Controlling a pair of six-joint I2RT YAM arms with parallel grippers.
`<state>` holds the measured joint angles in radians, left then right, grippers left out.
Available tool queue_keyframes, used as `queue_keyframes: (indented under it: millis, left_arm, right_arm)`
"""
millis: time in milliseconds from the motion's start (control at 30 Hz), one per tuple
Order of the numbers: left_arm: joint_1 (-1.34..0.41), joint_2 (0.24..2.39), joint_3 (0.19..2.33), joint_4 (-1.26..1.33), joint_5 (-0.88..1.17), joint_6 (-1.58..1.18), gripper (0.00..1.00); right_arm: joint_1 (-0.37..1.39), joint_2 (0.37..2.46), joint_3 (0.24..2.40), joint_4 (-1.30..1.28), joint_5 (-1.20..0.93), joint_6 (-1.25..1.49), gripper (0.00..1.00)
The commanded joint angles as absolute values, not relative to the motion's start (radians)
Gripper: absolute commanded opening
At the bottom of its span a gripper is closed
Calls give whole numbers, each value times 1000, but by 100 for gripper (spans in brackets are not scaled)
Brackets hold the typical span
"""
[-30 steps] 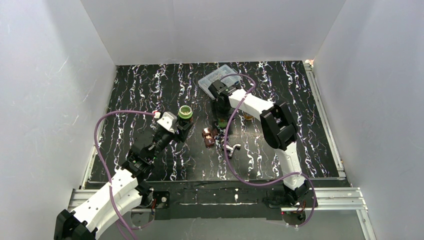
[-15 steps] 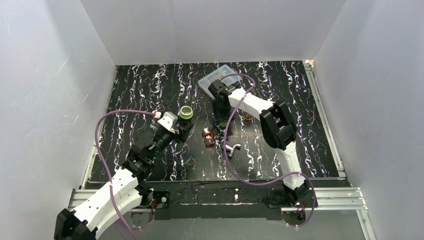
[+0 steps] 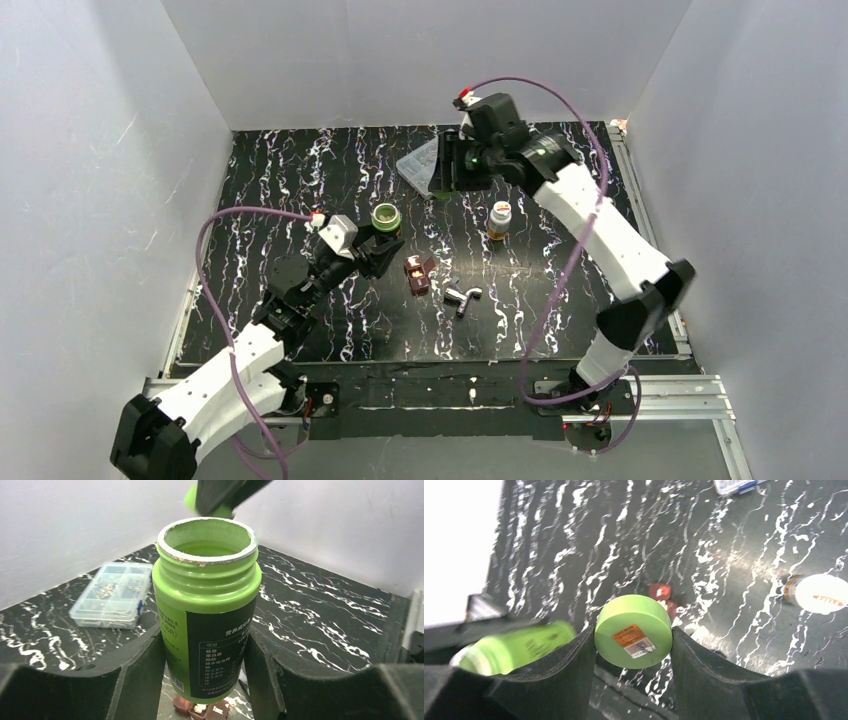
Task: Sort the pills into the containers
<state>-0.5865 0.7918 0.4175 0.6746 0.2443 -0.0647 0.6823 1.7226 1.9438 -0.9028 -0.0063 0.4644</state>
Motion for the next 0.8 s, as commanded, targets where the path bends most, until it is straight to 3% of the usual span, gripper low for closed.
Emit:
queue_keyframes:
  millis: [0, 300, 467, 767]
  left_arm:
    - [-592, 819, 475, 686, 378, -71, 0]
    - [-592, 912, 594, 493, 700, -86, 0]
    - [-592, 978, 688, 380, 880, -92, 0]
    - [-645, 1016, 791, 163, 967, -15, 0]
  right_arm:
    - [689, 1597, 1888, -926, -176, 461, 25]
    - [763, 1447, 1789, -952, -370, 356, 26]
    - [803, 1425, 1760, -985, -372, 317, 26]
    - [812, 1401, 1754, -1019, -403, 281, 26]
